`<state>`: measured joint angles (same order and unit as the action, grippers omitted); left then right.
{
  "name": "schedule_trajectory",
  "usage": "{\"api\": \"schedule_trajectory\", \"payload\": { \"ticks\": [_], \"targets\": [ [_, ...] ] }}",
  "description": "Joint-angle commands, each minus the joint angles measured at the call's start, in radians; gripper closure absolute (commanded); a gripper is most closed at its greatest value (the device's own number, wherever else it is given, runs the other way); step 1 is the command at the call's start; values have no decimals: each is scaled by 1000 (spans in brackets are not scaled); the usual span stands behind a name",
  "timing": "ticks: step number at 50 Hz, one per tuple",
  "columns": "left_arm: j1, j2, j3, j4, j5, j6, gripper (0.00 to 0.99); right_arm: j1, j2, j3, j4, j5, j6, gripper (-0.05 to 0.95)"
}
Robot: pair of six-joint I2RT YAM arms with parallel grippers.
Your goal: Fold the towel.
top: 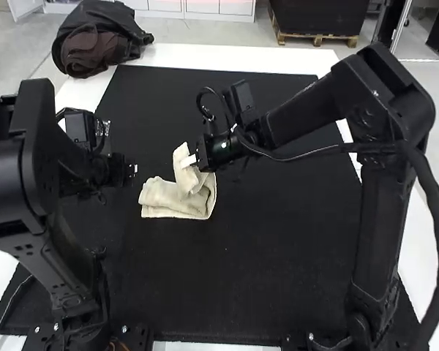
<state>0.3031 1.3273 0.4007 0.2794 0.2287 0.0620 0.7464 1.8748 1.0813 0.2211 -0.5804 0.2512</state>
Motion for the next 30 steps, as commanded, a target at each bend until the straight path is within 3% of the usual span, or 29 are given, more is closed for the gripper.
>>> {"api": "schedule_trajectory", "payload": {
  "ticks": [1, 30],
  "targets": [
    [10, -11, 3, 9, -6, -14, 39, 31, 17, 37, 17, -21, 8, 921],
    [31, -13, 3, 21, 0, -21, 39, 96, 130, 157, 31, -22, 30, 920]
  ]
}}
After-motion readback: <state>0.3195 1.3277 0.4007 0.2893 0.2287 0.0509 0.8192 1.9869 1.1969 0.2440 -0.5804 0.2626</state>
